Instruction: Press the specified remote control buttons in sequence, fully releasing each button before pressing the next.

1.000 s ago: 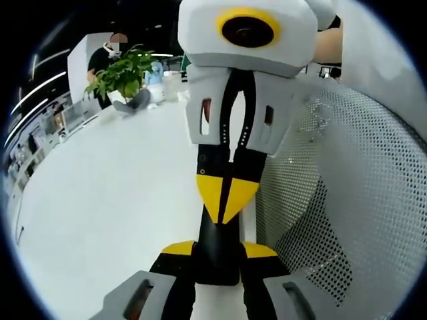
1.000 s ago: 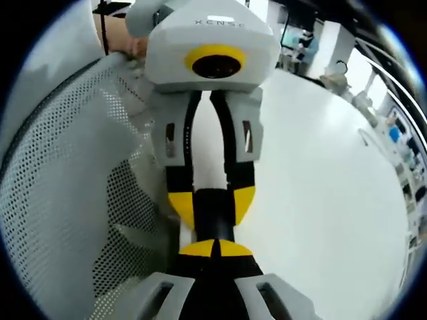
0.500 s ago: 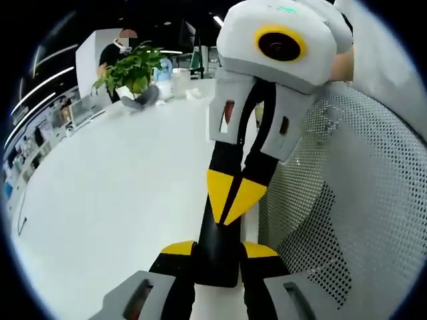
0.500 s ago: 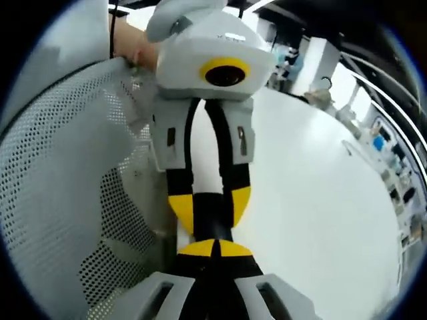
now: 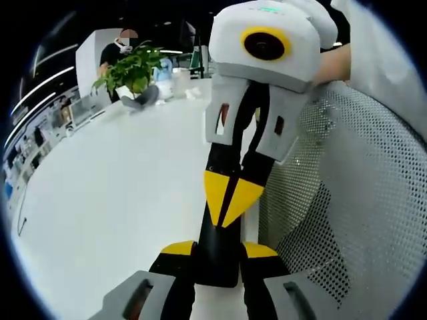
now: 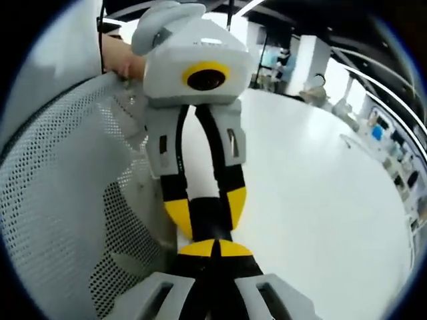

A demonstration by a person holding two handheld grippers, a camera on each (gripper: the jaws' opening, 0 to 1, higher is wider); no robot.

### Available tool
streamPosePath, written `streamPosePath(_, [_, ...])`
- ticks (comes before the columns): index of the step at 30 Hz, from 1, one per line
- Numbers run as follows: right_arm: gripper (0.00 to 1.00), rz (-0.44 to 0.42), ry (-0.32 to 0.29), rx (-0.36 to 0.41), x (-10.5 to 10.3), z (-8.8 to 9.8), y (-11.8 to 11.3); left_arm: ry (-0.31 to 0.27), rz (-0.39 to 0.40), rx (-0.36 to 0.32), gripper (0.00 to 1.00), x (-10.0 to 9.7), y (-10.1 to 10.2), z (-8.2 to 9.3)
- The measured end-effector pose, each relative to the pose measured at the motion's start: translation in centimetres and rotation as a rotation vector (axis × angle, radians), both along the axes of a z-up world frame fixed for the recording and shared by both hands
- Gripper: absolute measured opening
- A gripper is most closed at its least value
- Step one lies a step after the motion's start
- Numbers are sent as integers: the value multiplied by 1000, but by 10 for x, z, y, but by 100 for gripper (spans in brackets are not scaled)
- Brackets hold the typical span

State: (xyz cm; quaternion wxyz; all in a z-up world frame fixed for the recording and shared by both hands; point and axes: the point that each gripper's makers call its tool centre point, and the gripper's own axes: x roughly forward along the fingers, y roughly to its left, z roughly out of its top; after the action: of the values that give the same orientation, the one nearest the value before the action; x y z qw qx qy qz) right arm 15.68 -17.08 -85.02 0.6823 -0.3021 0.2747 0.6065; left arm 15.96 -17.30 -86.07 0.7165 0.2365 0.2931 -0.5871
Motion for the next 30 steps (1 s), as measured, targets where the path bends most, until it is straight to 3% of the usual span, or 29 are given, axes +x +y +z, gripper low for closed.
streamPosePath(16, [0,-25,13,15,-2,1,0,-1,-3,-3,25,0,-1,1])
streamPosePath(30, [8,-13,39,32,-8,1,1,-1,-1,-4,25,0,-1,1])
